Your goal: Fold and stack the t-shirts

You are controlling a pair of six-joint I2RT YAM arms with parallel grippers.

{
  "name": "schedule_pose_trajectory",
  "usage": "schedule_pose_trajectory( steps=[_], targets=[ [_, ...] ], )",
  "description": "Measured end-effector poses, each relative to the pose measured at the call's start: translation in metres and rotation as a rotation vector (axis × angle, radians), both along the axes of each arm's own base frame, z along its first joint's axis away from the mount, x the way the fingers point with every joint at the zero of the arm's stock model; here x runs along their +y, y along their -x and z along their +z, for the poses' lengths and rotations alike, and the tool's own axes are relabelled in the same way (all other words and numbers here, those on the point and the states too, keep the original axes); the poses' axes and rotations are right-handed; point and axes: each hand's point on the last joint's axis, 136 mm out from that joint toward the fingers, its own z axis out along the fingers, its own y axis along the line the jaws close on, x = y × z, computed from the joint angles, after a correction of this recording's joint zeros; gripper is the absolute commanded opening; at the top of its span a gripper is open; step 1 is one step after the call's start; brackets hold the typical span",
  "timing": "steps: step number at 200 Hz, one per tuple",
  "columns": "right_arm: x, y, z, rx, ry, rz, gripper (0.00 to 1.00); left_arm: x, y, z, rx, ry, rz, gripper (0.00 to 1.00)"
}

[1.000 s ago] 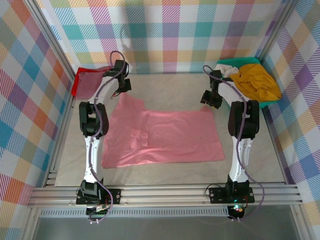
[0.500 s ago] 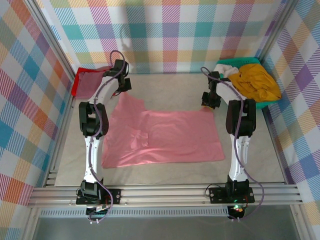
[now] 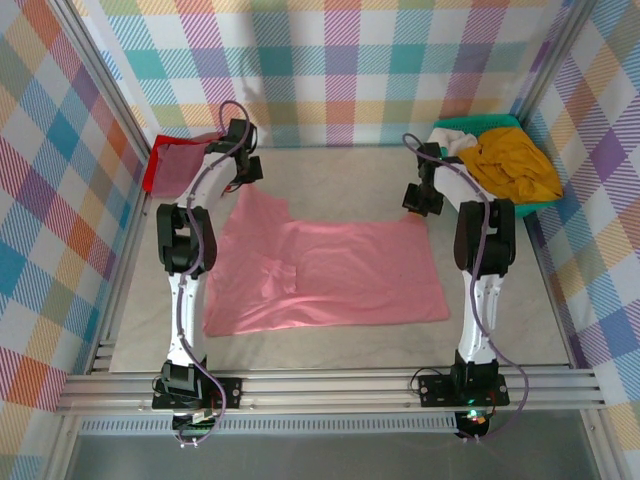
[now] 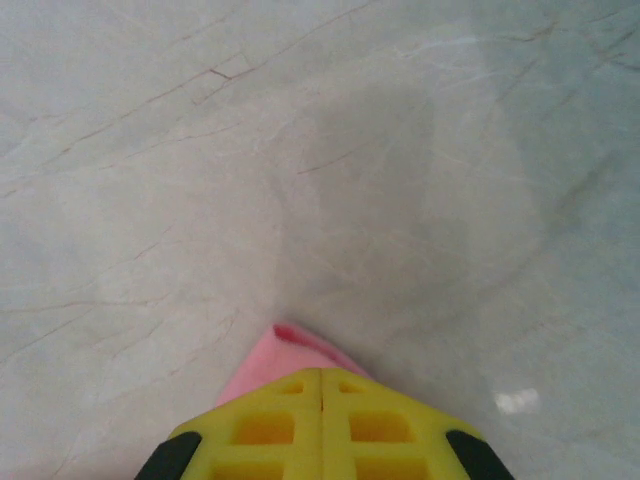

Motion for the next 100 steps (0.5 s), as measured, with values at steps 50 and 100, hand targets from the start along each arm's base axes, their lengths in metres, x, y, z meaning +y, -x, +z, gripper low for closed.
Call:
schedule_pose_trajectory(
  steps=[50,100],
  targets=[
    [-0.002,-0.008,0.036,-0.103,-0.021,-0.017,0.23,0.000,0.001,0.036,-0.065,0.010,0.001,0.00],
    [0.004,-0.013,0.006,-0.034,-0.037,0.015,0.49,0.001,0.004,0.034,-0.073,0.020,0.012,0.00]
  ],
)
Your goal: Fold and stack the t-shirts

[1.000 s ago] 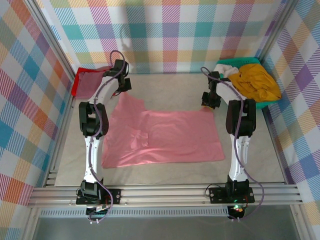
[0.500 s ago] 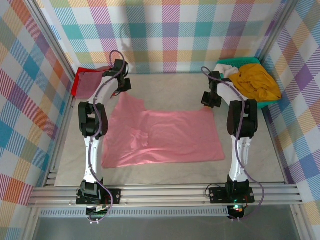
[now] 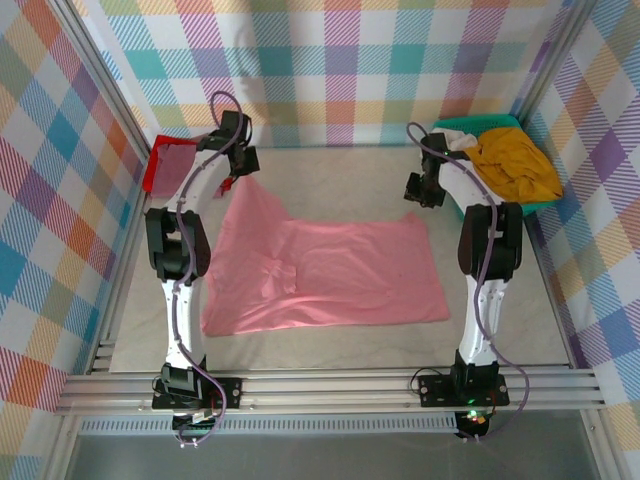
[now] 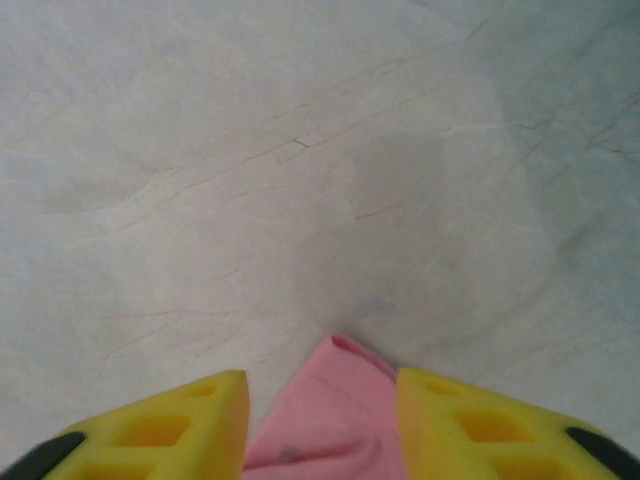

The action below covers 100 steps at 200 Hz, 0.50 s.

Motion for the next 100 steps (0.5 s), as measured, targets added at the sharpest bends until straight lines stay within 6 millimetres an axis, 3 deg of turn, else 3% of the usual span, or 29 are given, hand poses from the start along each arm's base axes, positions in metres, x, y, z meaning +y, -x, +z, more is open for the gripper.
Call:
schedule_pose_trajectory(
  steps=[38,79,100],
  targets=[
    [0.001,0.010,-0.031,0.098,0.020,0.021,0.45,0.000,0.000,-0.001,0.000,0.000,0.000,0.00],
    [0.008,0.013,-0.031,0.111,0.052,0.056,0.27,0.000,0.000,-0.001,-0.001,0.003,0.002,0.00],
    [0.016,0.015,-0.033,0.114,0.067,0.079,0.24,0.000,0.000,-0.001,-0.001,0.003,0.003,0.00]
  ],
)
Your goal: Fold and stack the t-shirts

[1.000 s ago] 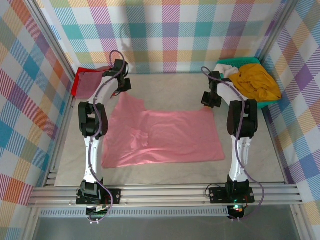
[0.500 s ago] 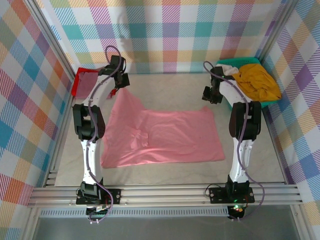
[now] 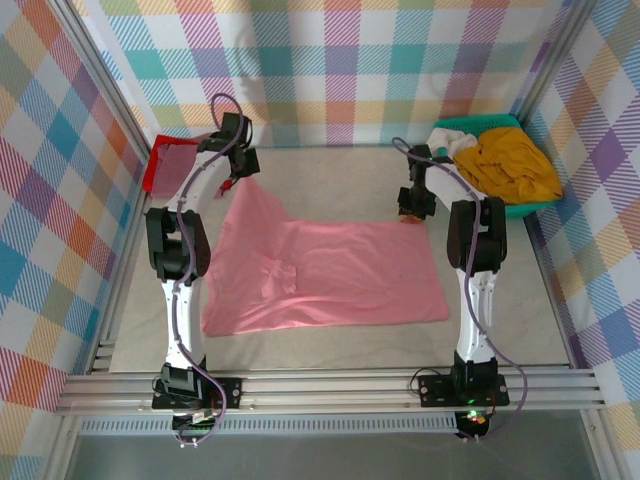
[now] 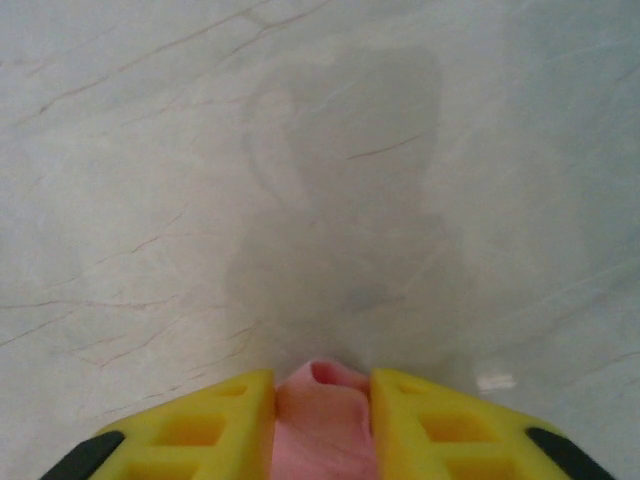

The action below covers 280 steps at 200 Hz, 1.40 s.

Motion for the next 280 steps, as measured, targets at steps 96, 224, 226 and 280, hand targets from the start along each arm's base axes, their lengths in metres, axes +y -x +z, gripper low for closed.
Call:
schedule_pose_trajectory(
  steps=[96,224,226,280],
  targets=[
    [-0.005,-0.010,0.008,-0.044,0.064,-0.002,0.00,0.003,0.009,-0.003,0.014,-0.010,0.005,0.00],
    [-0.032,-0.016,0.059,-0.269,-0.006,-0.132,0.00,0.024,0.025,0.025,-0.093,-0.047,0.056,0.00],
    [-0.033,-0.016,0.058,-0.269,-0.007,-0.136,0.00,0.025,0.024,0.025,-0.094,-0.047,0.056,0.00],
    [-0.031,-0.030,0.066,-0.327,-0.057,-0.139,0.00,0.028,0.019,0.030,-0.117,-0.083,0.026,0.00]
  ],
)
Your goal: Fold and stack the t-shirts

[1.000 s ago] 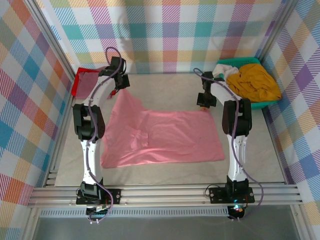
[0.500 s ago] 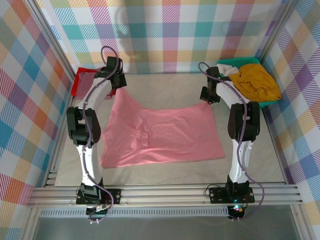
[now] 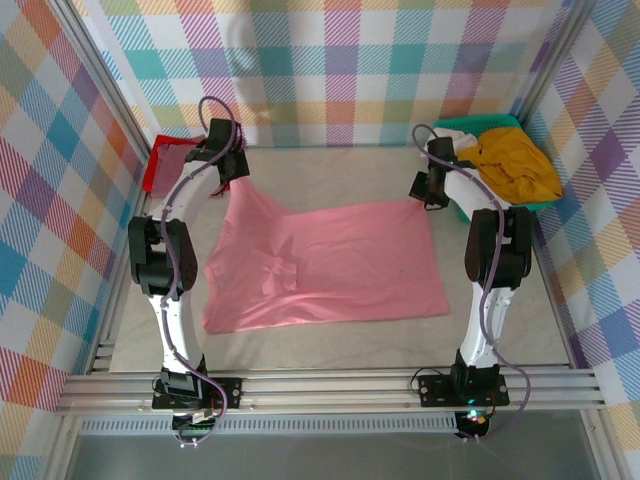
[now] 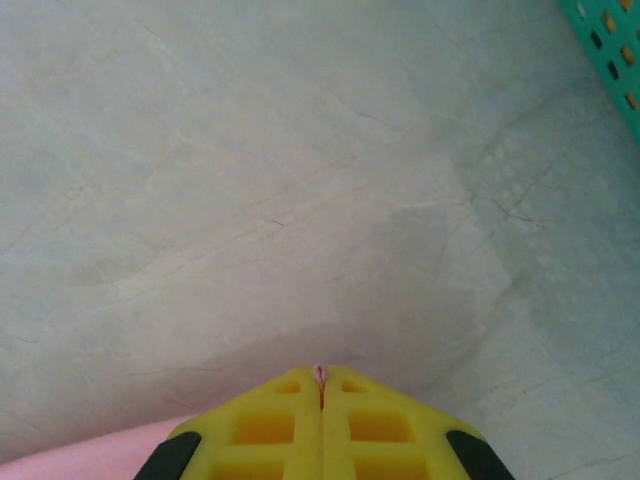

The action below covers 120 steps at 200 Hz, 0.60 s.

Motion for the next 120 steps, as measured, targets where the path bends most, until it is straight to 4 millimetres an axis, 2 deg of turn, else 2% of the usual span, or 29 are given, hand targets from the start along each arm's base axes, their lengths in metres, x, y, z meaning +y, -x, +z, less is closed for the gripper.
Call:
schedule_pose_trajectory(
  steps=[43,57,71,89,104,120],
  targets=[
    [0.000,-0.014,0.015,-0.062,-0.015,-0.006,0.00,-0.002,-0.017,0.032,-0.071,-0.025,-0.030,0.00],
    [-0.002,-0.017,0.015,-0.073,-0.022,-0.019,0.00,-0.001,-0.019,0.034,-0.081,-0.030,-0.030,0.00],
    [-0.005,-0.018,0.014,-0.081,-0.032,-0.028,0.00,-0.001,-0.016,0.026,-0.068,-0.031,-0.030,0.00],
    [-0.006,-0.012,0.008,-0.082,-0.046,-0.034,0.00,0.000,-0.001,0.010,-0.034,-0.026,-0.033,0.00],
    [-0.007,0.003,0.005,-0.067,-0.049,-0.041,0.00,0.002,0.022,-0.005,0.001,-0.023,-0.030,0.00],
    [-0.008,0.013,0.008,-0.062,-0.051,-0.047,0.00,0.006,0.049,-0.011,0.024,-0.018,-0.022,0.00]
  ],
)
